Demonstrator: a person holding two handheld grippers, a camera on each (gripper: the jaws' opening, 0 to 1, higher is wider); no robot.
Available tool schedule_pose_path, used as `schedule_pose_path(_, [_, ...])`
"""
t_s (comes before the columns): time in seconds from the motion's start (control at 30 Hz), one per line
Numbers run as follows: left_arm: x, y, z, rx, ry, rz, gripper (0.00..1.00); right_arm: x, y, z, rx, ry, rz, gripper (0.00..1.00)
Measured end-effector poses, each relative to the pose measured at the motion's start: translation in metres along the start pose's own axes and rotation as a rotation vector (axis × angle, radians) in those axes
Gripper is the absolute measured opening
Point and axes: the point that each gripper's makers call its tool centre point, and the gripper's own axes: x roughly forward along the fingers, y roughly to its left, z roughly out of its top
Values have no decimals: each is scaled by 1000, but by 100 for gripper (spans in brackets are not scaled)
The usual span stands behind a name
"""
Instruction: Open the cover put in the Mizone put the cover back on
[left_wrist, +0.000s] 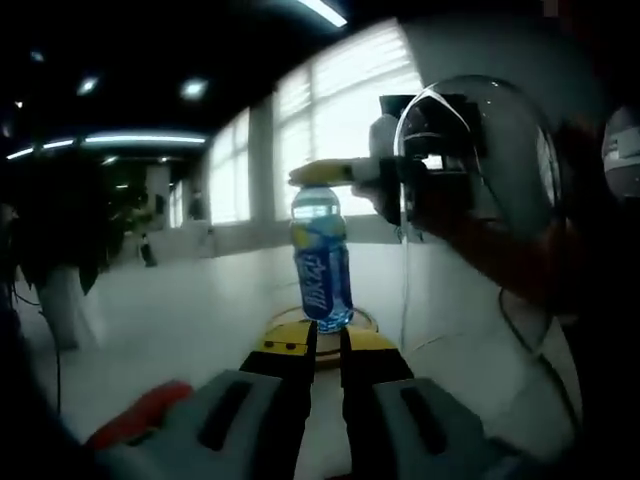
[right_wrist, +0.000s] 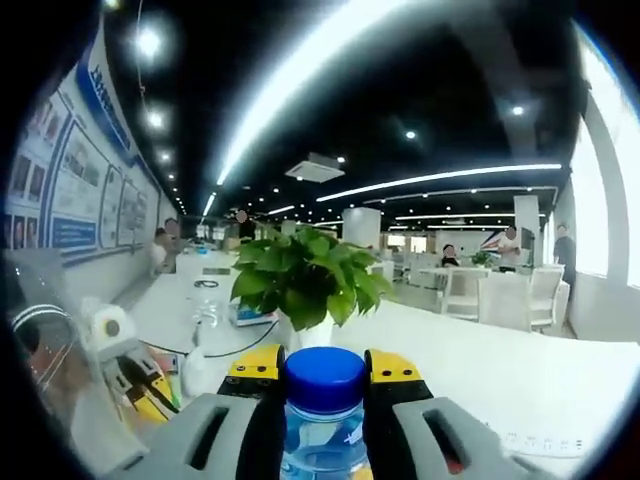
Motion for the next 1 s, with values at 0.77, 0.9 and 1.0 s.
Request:
schedule_pose_path(0.77, [0,-1,0,-1,0,0,0,-2,-2,-2,44,-17,3,23])
schedule_pose_path(0.9, [1,0,-1,-3,1,0,0,-4,-4,-2,51,-15,6,23])
schedule_pose_path(1.0, [1,0,-2,-2,5,0,0,-3,-3,-2,50,-16,4,23])
